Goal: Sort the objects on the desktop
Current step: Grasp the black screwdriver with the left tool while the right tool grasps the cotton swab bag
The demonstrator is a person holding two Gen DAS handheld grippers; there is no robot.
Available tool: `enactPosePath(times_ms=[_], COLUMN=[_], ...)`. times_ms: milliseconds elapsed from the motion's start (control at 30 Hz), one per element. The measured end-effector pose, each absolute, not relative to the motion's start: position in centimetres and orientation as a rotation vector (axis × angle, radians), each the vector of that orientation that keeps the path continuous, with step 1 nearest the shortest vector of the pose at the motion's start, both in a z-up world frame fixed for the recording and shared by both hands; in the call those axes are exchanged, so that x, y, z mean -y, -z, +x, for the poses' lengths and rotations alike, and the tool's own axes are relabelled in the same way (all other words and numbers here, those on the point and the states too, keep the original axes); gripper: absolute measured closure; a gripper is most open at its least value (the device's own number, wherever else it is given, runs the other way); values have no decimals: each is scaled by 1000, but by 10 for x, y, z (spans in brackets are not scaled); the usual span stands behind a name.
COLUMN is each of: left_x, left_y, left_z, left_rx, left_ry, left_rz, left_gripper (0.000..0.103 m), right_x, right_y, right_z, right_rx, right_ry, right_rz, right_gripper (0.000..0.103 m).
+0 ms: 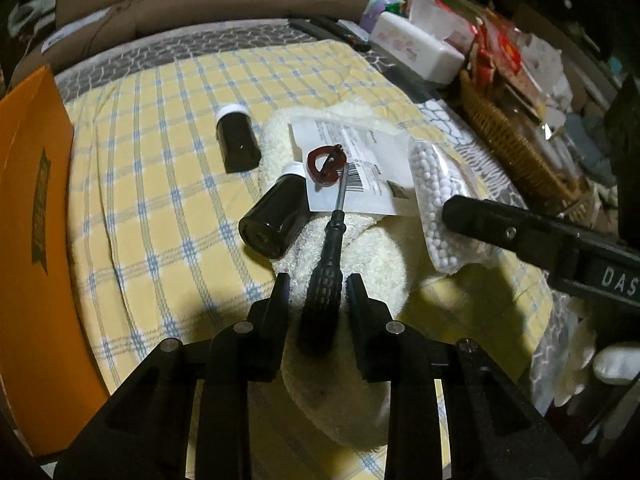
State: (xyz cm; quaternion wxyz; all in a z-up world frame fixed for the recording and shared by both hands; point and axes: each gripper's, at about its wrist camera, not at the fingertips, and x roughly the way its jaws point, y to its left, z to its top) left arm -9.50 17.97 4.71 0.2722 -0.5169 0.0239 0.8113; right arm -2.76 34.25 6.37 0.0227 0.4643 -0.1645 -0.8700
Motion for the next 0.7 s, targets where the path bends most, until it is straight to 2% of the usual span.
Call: enactPosePath(times_ms=[100, 200, 233, 333, 400, 500, 700], left_x=[-180, -177, -175, -171, -173, -180, -176], left_y=[-41, -37, -37, -40, -41, -41, -36], left_z=[-95, -95, -96, -96, -95, -95, -111], left_rx=[-79, -51, -32, -34, -63, -115, 5], left_ry=[-2178, -2171, -2173, -2194, -2188, -2195, -2150], left_rz=[-1412, -1436, -1436, -1413, -1402, -1396, -1455], left_gripper=[73, 64, 64, 66, 75, 75, 74], right_x=[-338, -336, -336, -337, -336, -336, -335], right_y=[-53, -42, -38, -35, -36, -35, -34], right_z=[-31, -34, -34, -34, -34, -33, -32], right_rx=[489, 474, 473, 471, 462, 462, 457], right_ry=[2662, 2636, 2630, 2625, 2625, 2623, 2618], right_rz=[1490, 1545, 1558, 1566, 1567, 1572, 1578], right_gripper=[33, 33, 33, 33, 33, 33, 33])
